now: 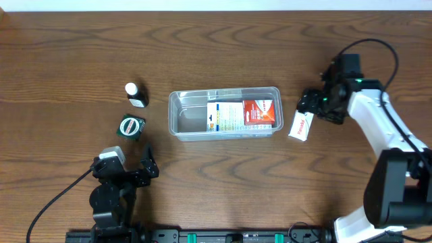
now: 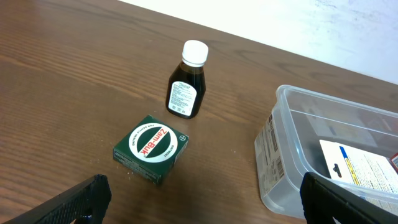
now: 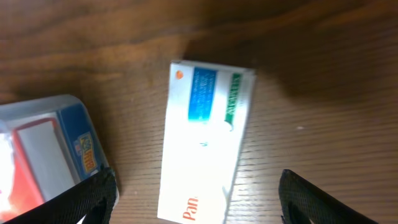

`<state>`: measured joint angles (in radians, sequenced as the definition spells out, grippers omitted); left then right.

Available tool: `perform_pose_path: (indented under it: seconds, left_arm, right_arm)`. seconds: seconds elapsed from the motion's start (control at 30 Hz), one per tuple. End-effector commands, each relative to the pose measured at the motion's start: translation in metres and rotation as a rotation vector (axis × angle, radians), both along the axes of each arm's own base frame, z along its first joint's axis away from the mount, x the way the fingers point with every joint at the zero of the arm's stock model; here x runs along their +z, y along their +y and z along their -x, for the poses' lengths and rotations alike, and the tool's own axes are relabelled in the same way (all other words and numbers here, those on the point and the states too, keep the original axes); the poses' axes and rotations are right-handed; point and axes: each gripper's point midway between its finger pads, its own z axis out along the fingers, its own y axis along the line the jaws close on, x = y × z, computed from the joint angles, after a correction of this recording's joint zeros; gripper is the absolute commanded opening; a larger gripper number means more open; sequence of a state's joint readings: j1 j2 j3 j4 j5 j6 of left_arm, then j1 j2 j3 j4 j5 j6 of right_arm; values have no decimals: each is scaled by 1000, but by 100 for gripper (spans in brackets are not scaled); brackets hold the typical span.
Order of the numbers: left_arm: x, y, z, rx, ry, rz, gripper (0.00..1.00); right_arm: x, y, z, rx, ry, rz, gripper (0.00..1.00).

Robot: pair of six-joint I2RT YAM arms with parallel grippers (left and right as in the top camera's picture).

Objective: Pack container
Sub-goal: 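Move the right gripper to the white Panadol box and grasp it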

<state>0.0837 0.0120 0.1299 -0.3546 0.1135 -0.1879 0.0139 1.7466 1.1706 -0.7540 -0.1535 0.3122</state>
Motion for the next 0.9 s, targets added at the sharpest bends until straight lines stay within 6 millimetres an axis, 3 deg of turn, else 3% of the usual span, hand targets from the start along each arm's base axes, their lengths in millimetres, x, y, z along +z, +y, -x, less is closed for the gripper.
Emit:
perform_pose_path:
  seconds: [0.0, 0.17, 0.33, 0.53, 0.63, 0.77, 0.87]
  left_arm:
    - [-10, -2, 0, -5, 22, 16, 98]
    - [-10, -2, 0, -5, 22, 16, 98]
    - [-10, -2, 0, -5, 22, 16, 98]
    - [-10, -2, 0, -5, 22, 16, 98]
    - [-10, -2, 0, -5, 22, 16, 98]
    - [-10, -2, 0, -5, 22, 16, 98]
    - [-10, -2, 0, -5, 22, 16, 98]
  right_arm:
    - [-18, 2, 2, -64, 54, 41, 82]
    - [-42, 1, 8, -131, 131, 50, 81]
    - [-52, 2, 8, -132, 146, 50, 74]
    - [-53, 4, 9, -122, 149, 60, 52]
    - [-54, -7, 11, -133, 152, 122, 43]
    - [-54, -19, 14, -126, 158, 190, 47]
    - [-50, -20, 5, -57, 121, 203, 52]
